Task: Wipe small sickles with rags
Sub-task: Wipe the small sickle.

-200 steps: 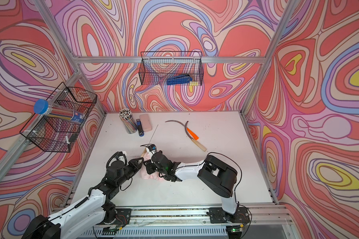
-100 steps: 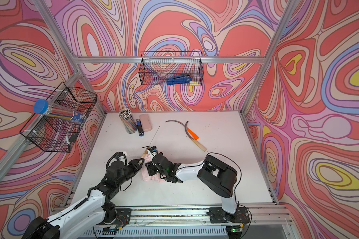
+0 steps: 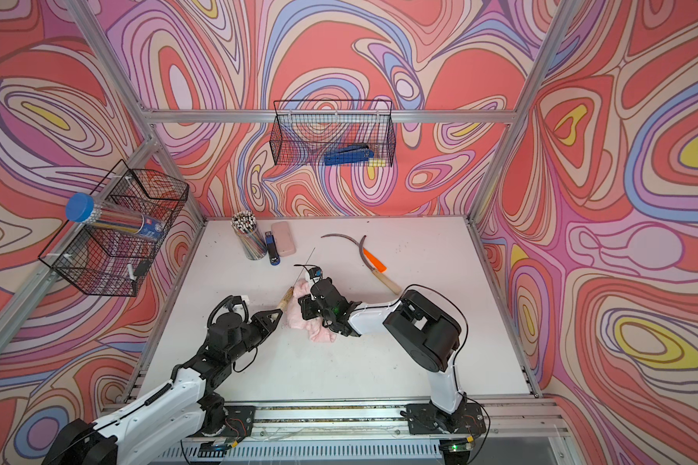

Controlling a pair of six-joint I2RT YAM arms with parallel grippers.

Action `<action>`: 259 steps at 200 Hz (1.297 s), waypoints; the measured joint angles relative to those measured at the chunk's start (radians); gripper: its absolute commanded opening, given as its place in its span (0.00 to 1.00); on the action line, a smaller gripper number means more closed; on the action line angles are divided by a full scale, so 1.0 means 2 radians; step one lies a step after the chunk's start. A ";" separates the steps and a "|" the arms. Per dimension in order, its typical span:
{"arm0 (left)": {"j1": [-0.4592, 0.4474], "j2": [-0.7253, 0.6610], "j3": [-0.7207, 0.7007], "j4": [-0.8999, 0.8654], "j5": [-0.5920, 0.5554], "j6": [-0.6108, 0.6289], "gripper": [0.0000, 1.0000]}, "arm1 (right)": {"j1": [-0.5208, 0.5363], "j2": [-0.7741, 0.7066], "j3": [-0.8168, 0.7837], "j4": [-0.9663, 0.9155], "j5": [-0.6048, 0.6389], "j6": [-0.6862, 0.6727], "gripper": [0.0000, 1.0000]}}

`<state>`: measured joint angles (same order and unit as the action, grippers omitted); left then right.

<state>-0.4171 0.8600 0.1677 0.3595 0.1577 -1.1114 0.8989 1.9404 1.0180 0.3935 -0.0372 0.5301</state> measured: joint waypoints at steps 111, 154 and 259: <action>0.000 -0.003 0.000 0.003 -0.002 0.000 0.00 | 0.114 -0.058 -0.037 -0.005 0.035 -0.014 0.00; 0.000 -0.001 0.000 0.006 0.000 0.000 0.00 | 0.074 -0.055 -0.033 -0.019 0.030 0.005 0.00; 0.000 -0.003 0.000 0.005 0.019 0.000 0.00 | -0.020 0.025 0.041 -0.029 0.007 0.016 0.00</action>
<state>-0.4171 0.8536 0.1677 0.3702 0.1963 -1.1114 0.8597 1.9903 1.0992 0.3355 -0.0223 0.5629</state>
